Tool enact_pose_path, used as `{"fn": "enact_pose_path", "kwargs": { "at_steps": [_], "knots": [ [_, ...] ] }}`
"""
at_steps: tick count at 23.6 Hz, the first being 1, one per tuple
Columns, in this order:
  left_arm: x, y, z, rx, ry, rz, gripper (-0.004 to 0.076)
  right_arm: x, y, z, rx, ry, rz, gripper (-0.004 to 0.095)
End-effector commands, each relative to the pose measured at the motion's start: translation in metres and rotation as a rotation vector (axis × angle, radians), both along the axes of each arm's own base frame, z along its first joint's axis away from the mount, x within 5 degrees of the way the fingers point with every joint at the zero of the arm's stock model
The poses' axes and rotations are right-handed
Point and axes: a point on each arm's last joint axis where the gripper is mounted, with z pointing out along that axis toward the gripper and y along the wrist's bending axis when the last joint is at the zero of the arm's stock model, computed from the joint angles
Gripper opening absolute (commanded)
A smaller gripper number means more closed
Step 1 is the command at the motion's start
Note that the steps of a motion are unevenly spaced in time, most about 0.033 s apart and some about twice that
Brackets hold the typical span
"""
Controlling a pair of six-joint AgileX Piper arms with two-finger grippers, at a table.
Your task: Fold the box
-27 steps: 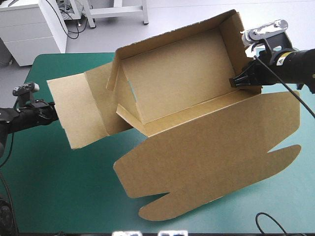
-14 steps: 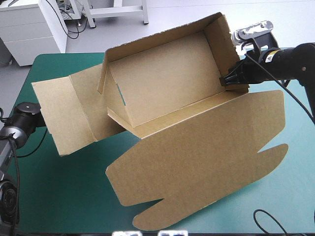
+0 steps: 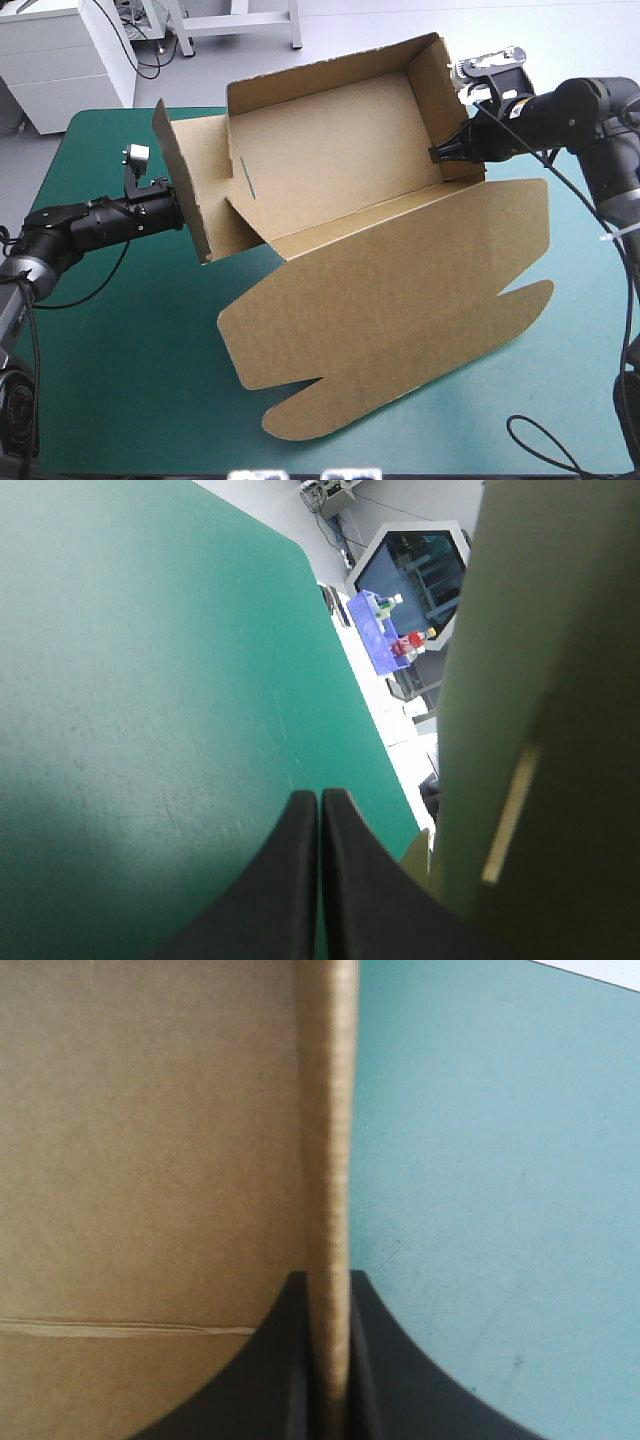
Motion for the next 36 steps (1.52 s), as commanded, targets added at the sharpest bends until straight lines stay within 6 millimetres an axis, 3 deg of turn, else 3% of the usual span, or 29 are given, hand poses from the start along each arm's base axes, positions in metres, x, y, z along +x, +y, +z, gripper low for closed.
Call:
{"fn": "enact_pose_path", "kwargs": {
  "at_steps": [1, 6, 13, 16, 23, 26, 28, 32, 36],
  "knots": [
    [-0.008, -0.004, 0.034, -0.062, -0.115, -0.02, -0.0008, -0.001, -0.001, 0.018, 0.062, -0.095, -0.027, -0.0017],
    [-0.008, -0.002, 0.052, 0.105, -0.125, 0.042, -0.0008, 0.006, 0.0, 0.013, 0.073, -0.09, -0.048, -0.0017],
    [-0.018, -0.026, 0.091, 0.357, -0.23, 0.102, -0.0008, 0.009, 0.0, 0.013, 0.079, -0.1, -0.053, -0.0018],
    [-0.021, -0.038, 0.102, 0.38, -0.265, 0.109, -0.0008, 0.009, 0.0, 0.013, 0.079, -0.102, -0.053, -0.0017],
    [-0.022, -0.044, 0.105, 0.36, -0.274, 0.102, -0.0003, 0.009, 0.0, 0.013, 0.074, -0.103, -0.055, -0.0017],
    [-0.023, -0.045, 0.105, 0.361, -0.27, 0.086, 0.0096, 0.009, -0.001, 0.012, 0.064, -0.105, -0.058, -0.0017],
    [-0.024, -0.045, 0.106, 0.352, -0.27, 0.084, 0.0267, 0.009, -0.002, 0.011, 0.046, -0.102, -0.06, -0.0017],
    [-0.027, -0.045, 0.111, 0.321, -0.279, 0.092, 0.0482, 0.009, -0.003, 0.01, 0.023, -0.096, -0.065, -0.0017],
    [-0.031, -0.048, 0.12, 0.229, -0.28, 0.095, 0.0512, 0.009, -0.004, 0.01, 0.01, -0.091, -0.067, -0.0017]
  ]
}}
